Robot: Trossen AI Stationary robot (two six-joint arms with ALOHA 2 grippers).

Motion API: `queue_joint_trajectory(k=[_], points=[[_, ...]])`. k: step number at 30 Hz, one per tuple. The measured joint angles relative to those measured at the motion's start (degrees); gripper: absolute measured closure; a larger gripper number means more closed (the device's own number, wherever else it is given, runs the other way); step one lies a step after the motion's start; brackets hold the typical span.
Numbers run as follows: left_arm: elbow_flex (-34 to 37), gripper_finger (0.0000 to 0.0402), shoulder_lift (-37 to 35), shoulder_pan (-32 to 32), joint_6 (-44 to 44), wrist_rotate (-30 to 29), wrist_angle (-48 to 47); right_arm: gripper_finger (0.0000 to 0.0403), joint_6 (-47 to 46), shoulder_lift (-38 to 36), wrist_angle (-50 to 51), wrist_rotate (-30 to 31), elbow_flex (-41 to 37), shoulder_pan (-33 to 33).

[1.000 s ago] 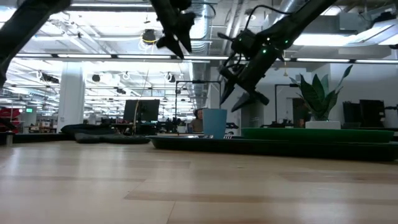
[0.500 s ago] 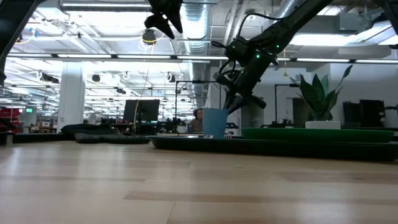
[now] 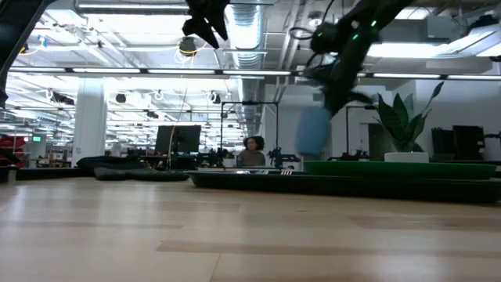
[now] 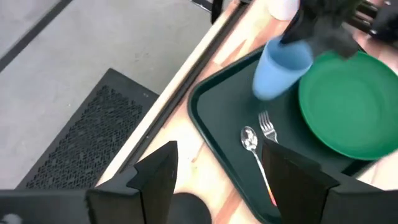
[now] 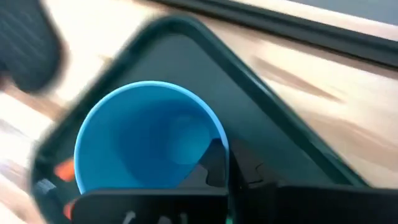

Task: Pick and place plate/cup/fork/spoon on tray
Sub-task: Put the blue cup on top of the orange spoon and fork on the black serving tray

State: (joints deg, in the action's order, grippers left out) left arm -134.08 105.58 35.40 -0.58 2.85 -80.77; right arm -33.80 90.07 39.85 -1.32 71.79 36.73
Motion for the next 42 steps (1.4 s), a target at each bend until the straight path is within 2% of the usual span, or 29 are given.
queue_joint_trajectory(k=[3,7,12,17,24,36,42], points=[[0.0,0.0184,0.0,0.0,-1.0,1.8,-0.8,0.0398,0.9,-5.2,10.9,4.1,-0.2,-0.2],[0.0,0.0184,0.0,0.0,-1.8,3.3,-1.2,0.0399,-2.8,-13.2,18.7,8.4,-5.2,-1.2],[0.0,0.0184,0.0,0.0,-2.1,4.9,-0.4,0.0398,-13.5,-24.0,21.9,12.8,-14.1,-2.7],[0.0,0.0184,0.0,0.0,-2.7,6.4,1.4,0.04,-22.2,-31.1,22.5,16.5,-20.8,-2.6],[0.0,0.0184,0.0,0.0,-2.4,6.4,2.3,0.0396,-32.2,-34.0,25.7,19.9,-25.4,-2.6],[0.0,0.0184,0.0,0.0,-2.2,6.5,3.5,0.0392,-39.5,-34.0,24.4,19.8,-32.3,-1.4],[0.0,0.0184,0.0,0.0,-2.2,6.5,3.8,0.0371,-38.4,-33.9,23.4,19.7,-32.6,-1.0]])
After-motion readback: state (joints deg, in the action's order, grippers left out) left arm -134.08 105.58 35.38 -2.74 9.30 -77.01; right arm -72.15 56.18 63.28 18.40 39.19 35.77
